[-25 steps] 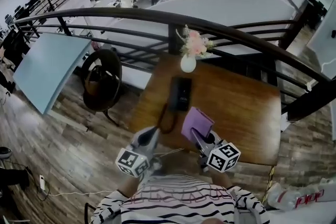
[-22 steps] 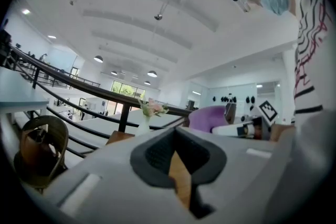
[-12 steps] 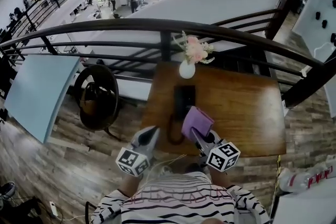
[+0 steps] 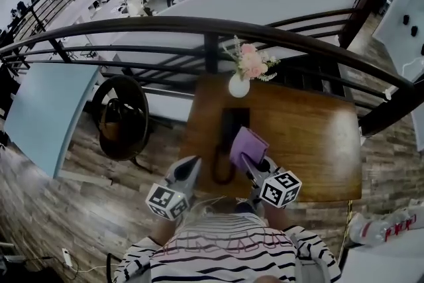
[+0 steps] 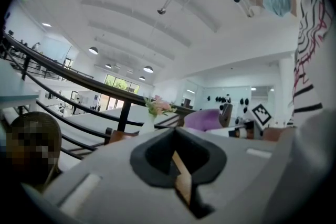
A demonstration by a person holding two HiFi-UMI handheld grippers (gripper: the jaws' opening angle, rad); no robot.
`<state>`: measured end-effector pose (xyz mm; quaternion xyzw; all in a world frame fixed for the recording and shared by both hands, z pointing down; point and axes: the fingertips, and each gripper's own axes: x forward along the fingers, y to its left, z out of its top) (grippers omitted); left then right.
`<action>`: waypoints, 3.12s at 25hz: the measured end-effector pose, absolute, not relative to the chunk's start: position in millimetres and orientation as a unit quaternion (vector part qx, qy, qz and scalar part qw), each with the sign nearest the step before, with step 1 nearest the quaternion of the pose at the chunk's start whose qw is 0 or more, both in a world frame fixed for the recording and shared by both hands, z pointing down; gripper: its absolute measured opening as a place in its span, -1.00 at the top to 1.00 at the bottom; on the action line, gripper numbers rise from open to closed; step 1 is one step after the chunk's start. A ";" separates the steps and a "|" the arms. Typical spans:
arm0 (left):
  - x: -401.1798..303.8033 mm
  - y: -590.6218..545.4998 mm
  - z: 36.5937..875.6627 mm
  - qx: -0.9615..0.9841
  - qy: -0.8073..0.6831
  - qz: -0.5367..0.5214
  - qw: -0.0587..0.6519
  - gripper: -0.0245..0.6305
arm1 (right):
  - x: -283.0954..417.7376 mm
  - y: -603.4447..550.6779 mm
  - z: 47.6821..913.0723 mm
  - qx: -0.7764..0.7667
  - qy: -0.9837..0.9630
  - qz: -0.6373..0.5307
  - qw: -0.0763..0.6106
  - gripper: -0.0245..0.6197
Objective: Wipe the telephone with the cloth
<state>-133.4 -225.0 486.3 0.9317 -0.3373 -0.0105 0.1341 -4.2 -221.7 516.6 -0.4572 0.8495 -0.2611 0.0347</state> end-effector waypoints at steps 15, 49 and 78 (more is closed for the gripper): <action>-111.0 -271.0 487.3 0.901 -0.407 -0.022 0.146 0.92 | 8.3 -330.3 570.9 -0.399 0.868 -0.291 -0.048 0.77; -114.4 -264.5 498.1 0.879 -0.449 -0.027 0.158 0.92 | 60.3 -398.8 675.2 -0.449 0.799 -0.372 -0.145 0.77; -140.5 -243.4 495.9 0.868 -0.467 -0.033 0.165 0.92 | -34.2 -362.9 666.8 -0.378 0.846 -0.345 -0.151 0.77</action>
